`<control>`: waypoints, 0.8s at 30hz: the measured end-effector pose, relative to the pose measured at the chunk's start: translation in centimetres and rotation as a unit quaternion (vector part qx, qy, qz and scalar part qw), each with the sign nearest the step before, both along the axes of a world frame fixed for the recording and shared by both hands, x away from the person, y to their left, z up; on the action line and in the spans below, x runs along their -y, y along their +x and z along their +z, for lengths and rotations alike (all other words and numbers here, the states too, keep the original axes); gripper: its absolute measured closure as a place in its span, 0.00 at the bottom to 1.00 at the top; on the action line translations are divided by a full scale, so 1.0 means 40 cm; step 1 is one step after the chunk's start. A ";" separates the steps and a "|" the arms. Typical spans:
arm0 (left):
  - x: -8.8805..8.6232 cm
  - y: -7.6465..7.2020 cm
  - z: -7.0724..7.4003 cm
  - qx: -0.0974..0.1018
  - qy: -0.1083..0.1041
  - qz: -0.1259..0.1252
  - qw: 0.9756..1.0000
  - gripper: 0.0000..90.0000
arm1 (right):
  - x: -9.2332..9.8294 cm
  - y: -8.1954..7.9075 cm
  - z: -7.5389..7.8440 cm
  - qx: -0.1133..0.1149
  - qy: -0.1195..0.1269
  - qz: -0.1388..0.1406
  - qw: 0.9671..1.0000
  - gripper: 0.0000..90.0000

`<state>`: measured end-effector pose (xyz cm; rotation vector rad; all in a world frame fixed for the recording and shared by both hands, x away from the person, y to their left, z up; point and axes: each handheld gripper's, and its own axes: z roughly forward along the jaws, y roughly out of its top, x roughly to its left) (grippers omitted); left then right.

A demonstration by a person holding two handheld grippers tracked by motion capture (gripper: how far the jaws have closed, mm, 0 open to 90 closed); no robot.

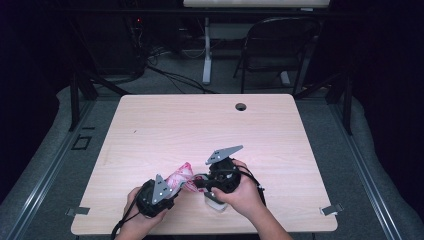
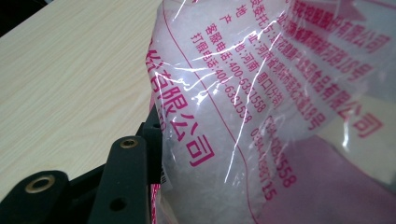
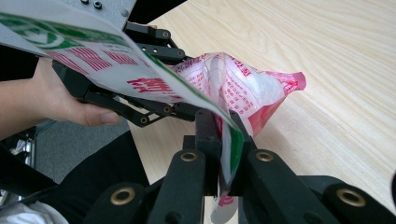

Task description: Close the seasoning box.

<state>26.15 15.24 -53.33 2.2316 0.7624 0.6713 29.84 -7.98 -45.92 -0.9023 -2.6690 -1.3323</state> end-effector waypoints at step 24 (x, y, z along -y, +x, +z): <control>0.037 0.048 0.003 0.019 0.037 -0.006 0.999 0.62 | 0.039 0.029 -0.016 -0.003 -0.005 -0.027 1.000 0.97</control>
